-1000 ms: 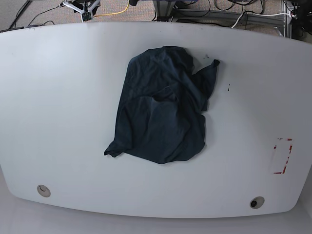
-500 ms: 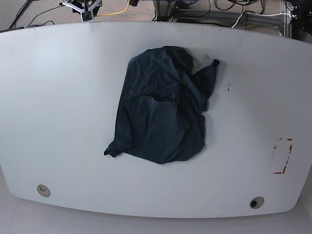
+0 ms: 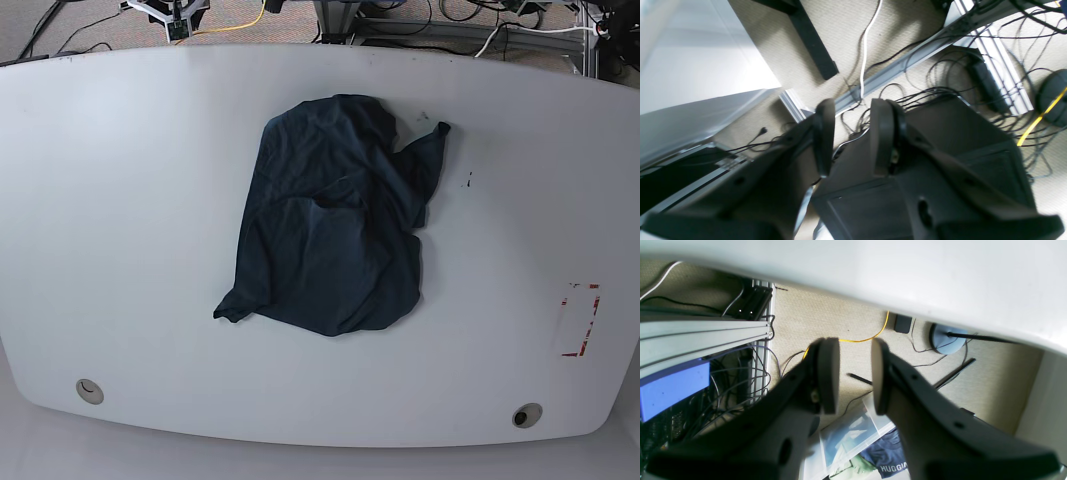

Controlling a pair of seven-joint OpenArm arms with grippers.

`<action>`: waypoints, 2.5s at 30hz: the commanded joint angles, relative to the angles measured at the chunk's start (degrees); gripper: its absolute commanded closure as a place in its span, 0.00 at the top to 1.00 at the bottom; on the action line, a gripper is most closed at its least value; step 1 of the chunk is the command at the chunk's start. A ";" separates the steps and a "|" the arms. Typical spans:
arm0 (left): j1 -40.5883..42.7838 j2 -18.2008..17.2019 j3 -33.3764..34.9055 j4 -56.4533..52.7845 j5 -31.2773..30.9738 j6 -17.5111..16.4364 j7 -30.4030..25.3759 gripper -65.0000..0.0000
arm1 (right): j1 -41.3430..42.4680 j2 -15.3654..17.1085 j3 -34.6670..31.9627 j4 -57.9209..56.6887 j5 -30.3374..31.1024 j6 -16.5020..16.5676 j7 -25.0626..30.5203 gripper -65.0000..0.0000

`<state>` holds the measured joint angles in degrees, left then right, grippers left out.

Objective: Layout the t-shirt on the table in an organized manner, then fold the t-shirt properly
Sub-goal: 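Raise both arms from rest and swing them toward the table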

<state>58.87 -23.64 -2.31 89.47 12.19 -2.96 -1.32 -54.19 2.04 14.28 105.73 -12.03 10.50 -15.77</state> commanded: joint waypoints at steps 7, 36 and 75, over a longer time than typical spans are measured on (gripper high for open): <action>-0.40 -0.29 -0.02 1.19 -0.14 0.51 -0.03 0.25 | -2.90 0.63 1.19 5.04 0.16 -0.27 -0.68 0.24; -16.75 1.36 4.66 -10.31 2.71 0.10 1.07 0.26 | 13.09 -1.06 4.50 -5.54 0.15 0.53 -0.43 0.25; -13.99 5.40 3.32 -9.52 10.01 1.51 2.42 0.25 | 13.45 -1.65 3.78 -13.38 -0.23 1.15 -7.57 0.25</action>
<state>43.27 -17.91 1.15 77.71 22.04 -2.17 2.57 -39.62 0.14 17.91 90.65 -12.64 11.84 -24.27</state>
